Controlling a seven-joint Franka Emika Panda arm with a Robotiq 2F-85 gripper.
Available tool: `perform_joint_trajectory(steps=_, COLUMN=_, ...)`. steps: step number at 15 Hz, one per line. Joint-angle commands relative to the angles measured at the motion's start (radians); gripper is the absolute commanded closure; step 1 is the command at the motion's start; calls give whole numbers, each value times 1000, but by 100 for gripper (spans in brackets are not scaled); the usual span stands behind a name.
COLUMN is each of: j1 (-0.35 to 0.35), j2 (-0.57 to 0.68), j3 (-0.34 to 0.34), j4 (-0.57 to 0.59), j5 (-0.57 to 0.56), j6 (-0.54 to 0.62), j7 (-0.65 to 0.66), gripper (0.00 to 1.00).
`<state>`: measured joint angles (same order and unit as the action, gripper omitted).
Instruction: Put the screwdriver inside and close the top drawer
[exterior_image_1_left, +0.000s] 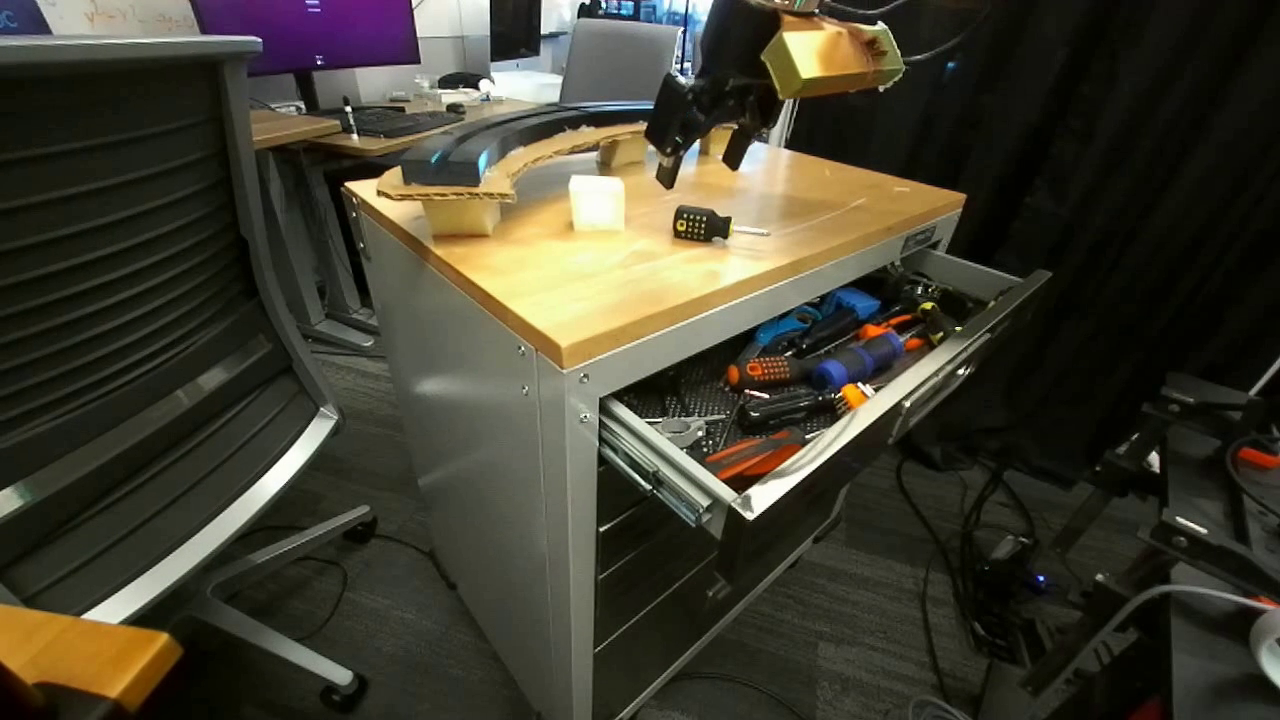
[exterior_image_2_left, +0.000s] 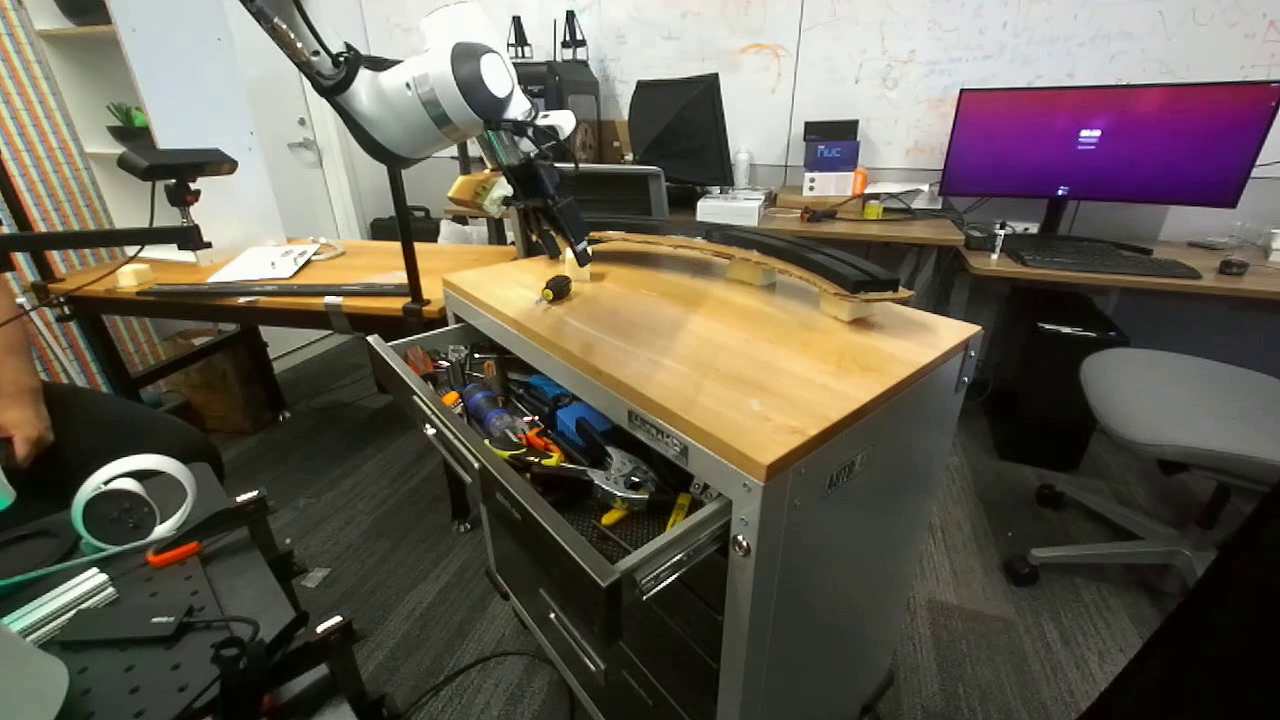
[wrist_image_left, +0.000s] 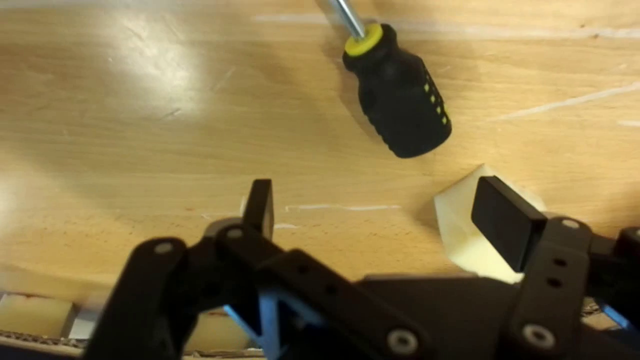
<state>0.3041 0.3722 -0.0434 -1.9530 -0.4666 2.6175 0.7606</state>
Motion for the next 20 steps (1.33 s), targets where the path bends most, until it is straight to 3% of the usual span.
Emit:
perform_joint_trajectory(steps=1, j1=-29, j2=-10, j3=25, j4=-22, j5=104, j6=-6, j7=-60, gripper=0)
perform_joint_trajectory(steps=5, j1=-30, j2=-3, j3=28, j4=-26, j5=174, j6=-10, j7=-90, gripper=0)
perform_joint_trajectory(steps=6, j1=-30, j2=0, j3=30, j4=-25, j5=188, j6=-9, j7=-96, gripper=25)
perform_joint_trajectory(steps=7, j1=-31, j2=1, j3=32, j4=-25, j5=200, j6=-9, j7=-106, gripper=27)
perform_joint_trajectory(steps=14, j1=-57, j2=-14, j3=59, j4=-48, j5=342, j6=-31, j7=-183, gripper=80)
perform_joint_trajectory(steps=17, j1=-59, j2=22, j3=63, j4=-88, j5=395, j6=35, j7=-177, gripper=78)
perform_joint_trajectory(steps=20, j1=-67, j2=-22, j3=77, j4=-143, j5=447, j6=44, j7=-193, gripper=78)
